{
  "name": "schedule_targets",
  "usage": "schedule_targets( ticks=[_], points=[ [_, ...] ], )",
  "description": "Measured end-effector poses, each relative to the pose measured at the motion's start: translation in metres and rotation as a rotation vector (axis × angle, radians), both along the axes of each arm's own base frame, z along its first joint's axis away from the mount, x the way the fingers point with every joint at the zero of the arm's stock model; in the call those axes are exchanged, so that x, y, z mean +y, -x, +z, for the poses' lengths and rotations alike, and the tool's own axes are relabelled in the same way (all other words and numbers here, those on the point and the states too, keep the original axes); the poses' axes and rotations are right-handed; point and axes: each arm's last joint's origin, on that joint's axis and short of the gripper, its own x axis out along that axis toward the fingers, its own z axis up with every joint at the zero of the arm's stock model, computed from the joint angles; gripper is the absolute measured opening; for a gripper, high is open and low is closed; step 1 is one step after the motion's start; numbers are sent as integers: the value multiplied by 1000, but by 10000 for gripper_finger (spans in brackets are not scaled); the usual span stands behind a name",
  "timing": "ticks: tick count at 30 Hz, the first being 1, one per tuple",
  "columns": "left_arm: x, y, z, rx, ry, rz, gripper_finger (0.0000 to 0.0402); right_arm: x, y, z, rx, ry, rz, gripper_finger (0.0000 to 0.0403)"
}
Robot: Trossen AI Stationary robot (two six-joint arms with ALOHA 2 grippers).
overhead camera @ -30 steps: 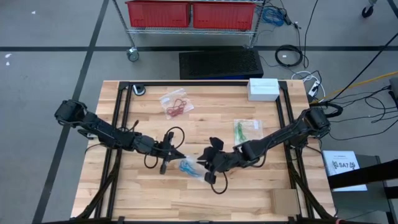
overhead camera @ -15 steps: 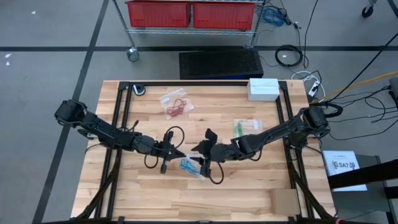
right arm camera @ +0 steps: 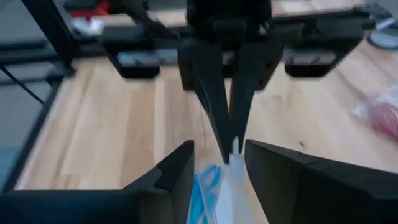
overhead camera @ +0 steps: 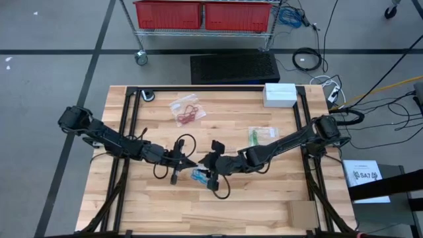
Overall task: Sort rubber bands
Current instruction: Close the zip bag
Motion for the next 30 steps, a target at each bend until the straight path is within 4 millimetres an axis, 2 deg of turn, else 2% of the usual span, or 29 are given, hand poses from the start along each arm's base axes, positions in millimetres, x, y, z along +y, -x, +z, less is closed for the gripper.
schedule_targets(
  ticks=[4,10,19,30],
  points=[
    [0,0,0,0,0,0,0,0,-10,-2,73,26,-5,127],
    [0,0,0,0,0,0,0,0,-12,2,144,51,-11,98],
    [0,0,2,-16,5,1,0,-1,-10,5,173,51,-20,9],
    [1,-1,2,-22,1,27,0,0,-1,-1,279,29,-46,11]
  ],
)
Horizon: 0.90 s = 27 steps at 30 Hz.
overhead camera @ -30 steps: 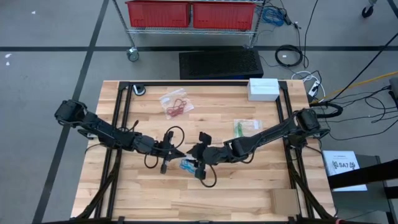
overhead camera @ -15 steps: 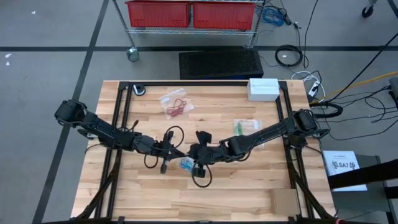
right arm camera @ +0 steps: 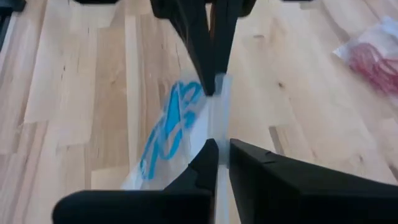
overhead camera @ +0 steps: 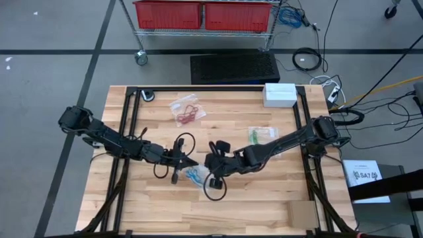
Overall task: Sort rubber bands
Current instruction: Close the zip bag
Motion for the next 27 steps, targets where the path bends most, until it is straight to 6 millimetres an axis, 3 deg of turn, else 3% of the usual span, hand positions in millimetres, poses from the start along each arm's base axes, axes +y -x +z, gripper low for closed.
schedule_targets(
  ticks=[27],
  points=[
    [0,0,2,-18,5,1,0,11,40,-18,378,-68,-90,9]
  ],
)
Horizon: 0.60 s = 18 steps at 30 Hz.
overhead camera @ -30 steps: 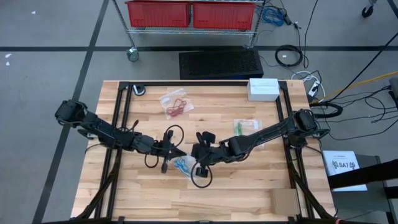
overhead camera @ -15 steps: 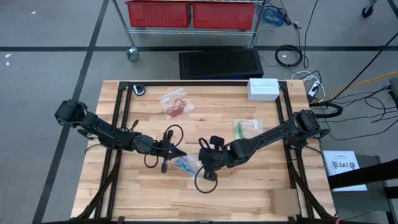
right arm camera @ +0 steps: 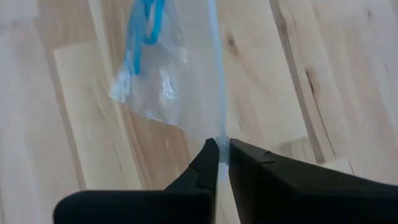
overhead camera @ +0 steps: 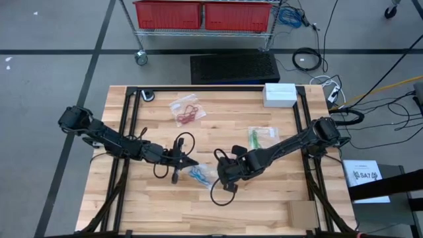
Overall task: Sort rubber bands
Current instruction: Close the zip bag
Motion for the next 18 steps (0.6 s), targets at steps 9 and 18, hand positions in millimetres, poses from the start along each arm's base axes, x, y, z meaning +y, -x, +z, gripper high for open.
schedule_targets(
  ticks=[9,18],
  points=[
    [2,1,-3,34,-2,48,0,0,6,-2,50,17,-21,10],
    [6,2,-9,91,-43,172,0,-1,9,-3,79,18,-49,101]
  ],
)
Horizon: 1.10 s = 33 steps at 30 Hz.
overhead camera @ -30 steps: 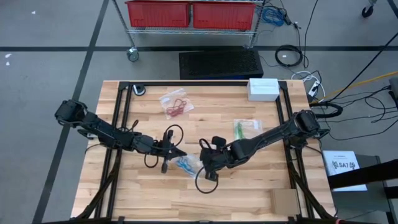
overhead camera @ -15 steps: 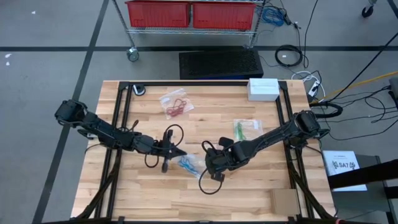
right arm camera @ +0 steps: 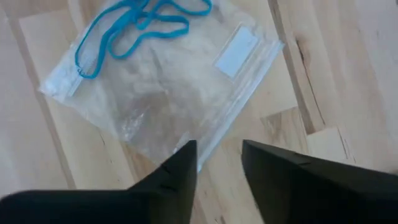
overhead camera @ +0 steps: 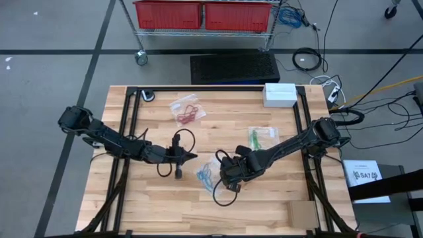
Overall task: Sort rubber bands
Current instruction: Close the zip bag, then move the zip bags to the center of the table
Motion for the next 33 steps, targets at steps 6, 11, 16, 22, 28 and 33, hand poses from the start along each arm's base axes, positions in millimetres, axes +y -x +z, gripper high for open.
schedule_targets(
  ticks=[6,11,16,22,28,33],
  points=[
    [6,1,-5,44,-52,118,16,-1,-1,0,-16,31,-20,160],
    [30,4,-18,192,-147,309,60,2,-11,-3,-112,-21,-109,168],
    [70,15,-34,363,-114,595,54,6,-25,-37,-133,-39,-205,105],
    [105,19,-35,378,-63,754,6,-3,-35,-79,-105,22,-381,8],
    [128,21,-42,442,-3,685,6,-14,-44,-91,-88,36,-366,9],
    [134,21,-55,523,-7,653,3,-27,-45,-86,-29,109,-173,2]
  ],
)
